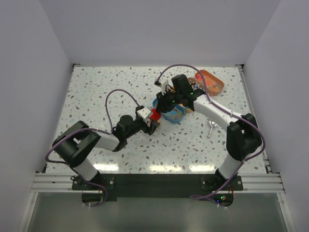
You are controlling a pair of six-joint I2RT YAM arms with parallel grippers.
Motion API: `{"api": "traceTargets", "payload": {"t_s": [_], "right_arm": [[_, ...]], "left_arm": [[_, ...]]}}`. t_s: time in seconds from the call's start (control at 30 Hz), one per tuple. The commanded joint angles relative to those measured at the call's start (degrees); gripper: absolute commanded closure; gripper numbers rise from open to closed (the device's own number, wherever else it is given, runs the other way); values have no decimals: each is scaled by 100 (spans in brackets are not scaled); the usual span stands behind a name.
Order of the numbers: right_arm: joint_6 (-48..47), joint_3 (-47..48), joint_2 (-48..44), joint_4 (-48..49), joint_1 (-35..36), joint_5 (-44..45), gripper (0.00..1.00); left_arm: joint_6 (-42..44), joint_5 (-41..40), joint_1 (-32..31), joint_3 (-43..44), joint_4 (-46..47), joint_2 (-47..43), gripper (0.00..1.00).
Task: Pack the candies
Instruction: Screw the bottle lid onto the packing bottle.
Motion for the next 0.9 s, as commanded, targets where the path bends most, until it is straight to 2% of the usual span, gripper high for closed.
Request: {"api": "traceTargets", "payload": {"t_s": [0.0,0.2,0.47,0.53,0.63,0.7,0.8,0.87], "right_arm": [[378,-375,-575,-347,303,692,79],[1212,-1122,-1235,-118,716,1026,85],[1407,-1457,-1764,-197,691,956,86],[1267,-1317,-1729,-232,455,835,85],[969,-957,-1553,-232,138,676,72],[767,-572,-1290,-241,40,579,68],[600,-123,-948,-224,-13,421,71],[590,-68,-859,109,-13,220,79]], "left_arm": [[114,-86,-15,217,295,40,42],[88,-166,-15,235,260,40,44],[106,-148,-15,243,225,22,46],[114,-104,-15,235,216,22,46],[132,-43,-15,217,190,-22,46],[141,-8,-24,217,155,-57,46],[141,10,-15,235,129,-31,46],[141,19,-15,261,94,-31,47]]}}
